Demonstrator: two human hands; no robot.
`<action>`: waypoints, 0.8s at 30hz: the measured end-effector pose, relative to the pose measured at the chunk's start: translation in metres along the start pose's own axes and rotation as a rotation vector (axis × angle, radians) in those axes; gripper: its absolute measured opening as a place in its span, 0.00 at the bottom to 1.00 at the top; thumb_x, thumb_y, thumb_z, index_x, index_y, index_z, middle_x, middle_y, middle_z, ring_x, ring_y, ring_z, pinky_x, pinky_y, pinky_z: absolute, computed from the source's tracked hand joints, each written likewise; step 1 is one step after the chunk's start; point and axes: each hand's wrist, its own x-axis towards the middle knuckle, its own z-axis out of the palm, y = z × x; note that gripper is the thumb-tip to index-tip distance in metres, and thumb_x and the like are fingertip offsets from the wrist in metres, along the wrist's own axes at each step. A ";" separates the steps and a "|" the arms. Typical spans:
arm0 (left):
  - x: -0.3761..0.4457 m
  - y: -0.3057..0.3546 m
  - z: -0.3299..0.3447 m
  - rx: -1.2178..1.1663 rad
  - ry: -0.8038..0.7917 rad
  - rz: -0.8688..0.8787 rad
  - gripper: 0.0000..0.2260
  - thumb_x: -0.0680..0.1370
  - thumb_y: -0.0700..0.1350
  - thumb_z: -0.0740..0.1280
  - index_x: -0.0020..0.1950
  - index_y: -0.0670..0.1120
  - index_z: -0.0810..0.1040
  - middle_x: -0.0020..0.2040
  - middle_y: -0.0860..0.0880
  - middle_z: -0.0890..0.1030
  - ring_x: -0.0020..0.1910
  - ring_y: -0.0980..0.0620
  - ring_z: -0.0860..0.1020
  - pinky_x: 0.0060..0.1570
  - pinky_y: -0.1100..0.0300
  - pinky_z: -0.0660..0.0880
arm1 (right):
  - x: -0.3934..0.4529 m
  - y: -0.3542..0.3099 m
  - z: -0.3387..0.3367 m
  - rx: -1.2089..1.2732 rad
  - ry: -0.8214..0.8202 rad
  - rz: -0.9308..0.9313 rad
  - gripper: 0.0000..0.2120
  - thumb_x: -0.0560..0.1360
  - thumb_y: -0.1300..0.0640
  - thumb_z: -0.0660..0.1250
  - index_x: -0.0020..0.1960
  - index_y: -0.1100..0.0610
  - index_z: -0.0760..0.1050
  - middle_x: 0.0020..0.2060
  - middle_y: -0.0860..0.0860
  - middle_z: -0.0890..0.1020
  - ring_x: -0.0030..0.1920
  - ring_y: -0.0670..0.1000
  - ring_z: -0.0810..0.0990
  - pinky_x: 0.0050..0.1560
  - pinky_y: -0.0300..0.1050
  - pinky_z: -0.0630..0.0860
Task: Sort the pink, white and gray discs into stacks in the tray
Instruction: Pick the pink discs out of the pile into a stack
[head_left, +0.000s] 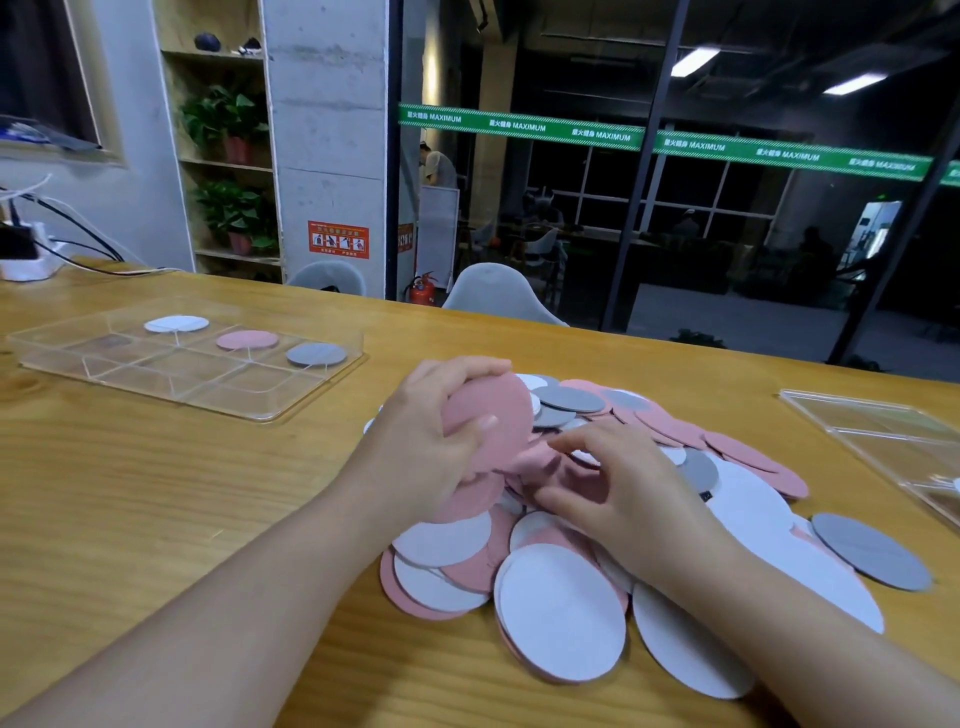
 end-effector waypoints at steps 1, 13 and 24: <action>0.001 -0.001 -0.002 0.031 0.040 0.011 0.22 0.76 0.38 0.66 0.52 0.69 0.74 0.53 0.62 0.70 0.51 0.59 0.74 0.41 0.52 0.81 | 0.000 0.001 0.001 -0.032 -0.042 -0.003 0.20 0.69 0.46 0.71 0.59 0.48 0.74 0.50 0.40 0.73 0.54 0.41 0.67 0.53 0.30 0.63; 0.002 0.001 -0.005 0.011 0.114 -0.081 0.19 0.77 0.38 0.65 0.54 0.65 0.75 0.52 0.62 0.68 0.54 0.48 0.74 0.31 0.60 0.80 | 0.006 -0.011 -0.006 -0.388 -0.145 -0.074 0.18 0.80 0.45 0.51 0.59 0.51 0.75 0.52 0.49 0.75 0.55 0.50 0.72 0.54 0.45 0.70; 0.004 0.000 -0.007 -0.013 0.207 -0.102 0.20 0.76 0.35 0.64 0.55 0.61 0.75 0.58 0.51 0.70 0.56 0.50 0.72 0.27 0.63 0.78 | 0.009 -0.006 0.011 -0.598 0.009 -0.241 0.15 0.55 0.67 0.76 0.30 0.57 0.71 0.25 0.53 0.72 0.25 0.56 0.72 0.24 0.44 0.66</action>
